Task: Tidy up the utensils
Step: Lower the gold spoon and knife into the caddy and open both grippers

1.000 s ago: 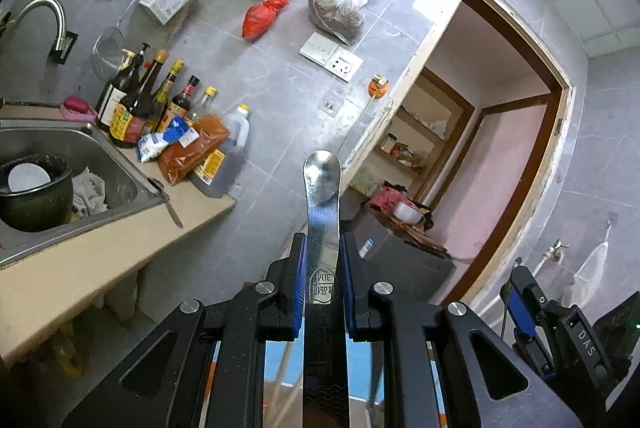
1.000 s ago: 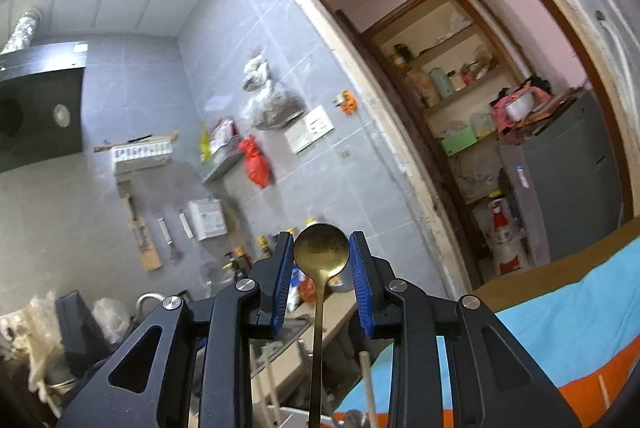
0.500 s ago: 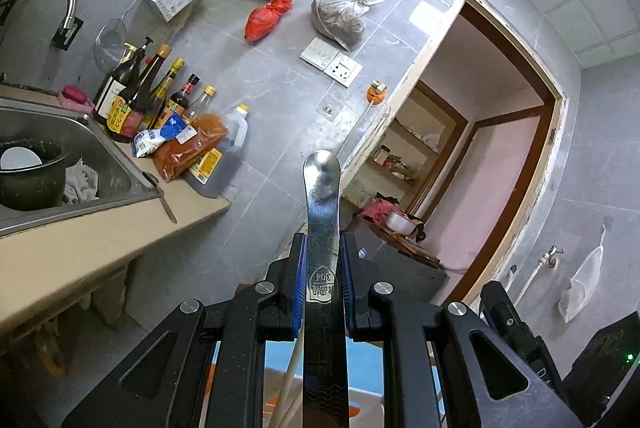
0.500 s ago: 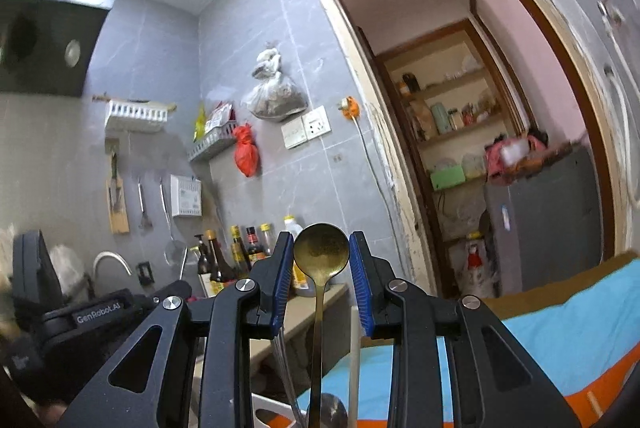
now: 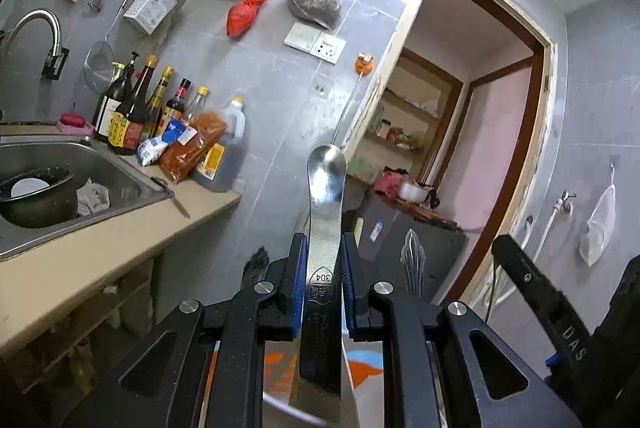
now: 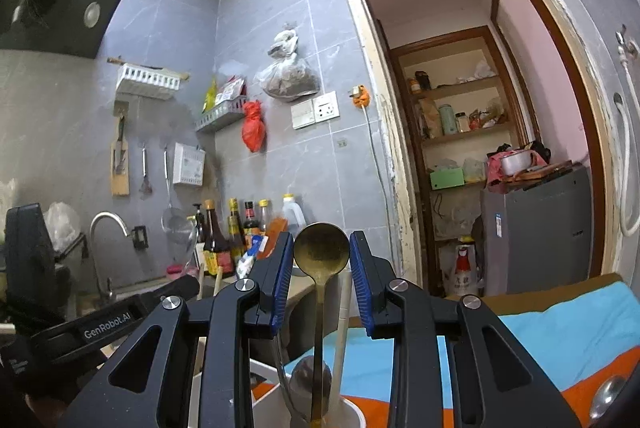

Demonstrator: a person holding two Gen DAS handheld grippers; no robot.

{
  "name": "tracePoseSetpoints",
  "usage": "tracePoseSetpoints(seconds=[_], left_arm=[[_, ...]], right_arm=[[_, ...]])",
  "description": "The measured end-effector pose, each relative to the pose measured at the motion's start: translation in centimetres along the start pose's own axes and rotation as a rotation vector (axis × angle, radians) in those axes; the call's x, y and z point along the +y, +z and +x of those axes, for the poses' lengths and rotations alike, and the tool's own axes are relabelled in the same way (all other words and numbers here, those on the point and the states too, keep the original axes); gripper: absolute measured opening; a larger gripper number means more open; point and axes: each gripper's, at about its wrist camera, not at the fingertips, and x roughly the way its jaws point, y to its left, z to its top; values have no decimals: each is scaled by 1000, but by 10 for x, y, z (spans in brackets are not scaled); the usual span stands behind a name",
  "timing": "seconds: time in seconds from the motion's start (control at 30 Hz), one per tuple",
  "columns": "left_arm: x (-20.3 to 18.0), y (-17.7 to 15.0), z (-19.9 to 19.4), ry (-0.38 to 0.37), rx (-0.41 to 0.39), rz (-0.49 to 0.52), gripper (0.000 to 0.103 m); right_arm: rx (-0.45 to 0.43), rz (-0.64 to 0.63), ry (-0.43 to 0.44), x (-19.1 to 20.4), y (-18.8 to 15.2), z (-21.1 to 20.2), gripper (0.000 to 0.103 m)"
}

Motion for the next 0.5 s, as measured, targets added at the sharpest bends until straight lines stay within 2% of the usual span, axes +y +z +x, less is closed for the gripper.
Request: tracePoseSetpoints(seconds=[0.27,0.33,0.5], left_arm=[[-8,-1,-12,4,70,55,16],[-11,0,-14,-1,83,54,23],[-17,4,-19,-1,106,43,29]], right_arm=[[28,0,9,-1,6,-11,27],[36,-6,13,0,9,-14,28],[72,10,31,-2,17,-21,29]])
